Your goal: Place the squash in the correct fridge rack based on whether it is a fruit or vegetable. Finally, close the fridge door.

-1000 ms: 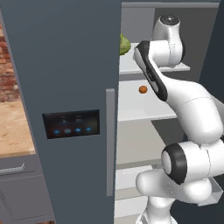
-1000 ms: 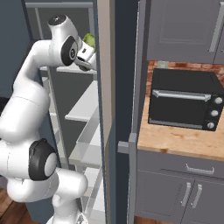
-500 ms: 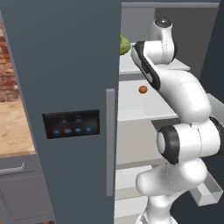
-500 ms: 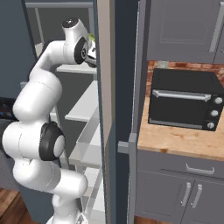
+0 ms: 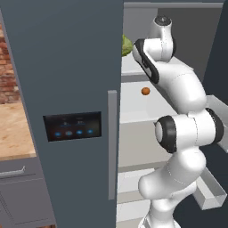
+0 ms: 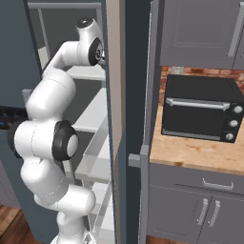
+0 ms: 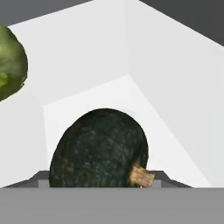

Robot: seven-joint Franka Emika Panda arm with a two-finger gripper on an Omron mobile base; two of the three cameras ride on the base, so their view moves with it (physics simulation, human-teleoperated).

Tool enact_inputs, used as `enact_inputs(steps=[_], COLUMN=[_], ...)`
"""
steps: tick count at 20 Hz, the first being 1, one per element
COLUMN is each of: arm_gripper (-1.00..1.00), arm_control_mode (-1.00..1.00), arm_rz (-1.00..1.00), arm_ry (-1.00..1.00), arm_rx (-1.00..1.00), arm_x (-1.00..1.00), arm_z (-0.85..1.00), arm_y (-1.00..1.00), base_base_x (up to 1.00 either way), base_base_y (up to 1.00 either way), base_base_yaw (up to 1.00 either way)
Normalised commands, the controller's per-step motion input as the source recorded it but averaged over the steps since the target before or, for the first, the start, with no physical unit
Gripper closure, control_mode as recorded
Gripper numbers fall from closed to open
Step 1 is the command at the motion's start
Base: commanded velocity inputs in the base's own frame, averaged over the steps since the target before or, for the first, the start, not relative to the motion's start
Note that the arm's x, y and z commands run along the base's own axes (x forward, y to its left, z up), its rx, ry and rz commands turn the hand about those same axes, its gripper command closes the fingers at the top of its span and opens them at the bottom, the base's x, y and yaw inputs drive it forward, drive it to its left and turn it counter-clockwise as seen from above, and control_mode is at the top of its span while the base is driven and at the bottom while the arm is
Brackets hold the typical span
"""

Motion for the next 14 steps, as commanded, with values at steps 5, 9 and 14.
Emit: enact_inputs(steps=[5, 9, 14], arm_gripper=[-1.00, -1.00, -1.00], arm_control_mode=[-1.00, -1.00, -1.00], arm_rz=[0.00, 0.00, 0.00], arm_ry=[-0.08, -0.05, -0.05], arm_rx=[0.00, 0.00, 0.00], arm_x=[0.32, 0.16, -0.06], arm_z=[-0.25, -0.10, 0.00], arm_y=[-0.02, 0.00, 0.00], base_base_x=[0.00, 0.00, 0.00], base_base_y=[0.00, 0.00, 0.00], base_base_yaw=[0.00, 0.00, 0.00])
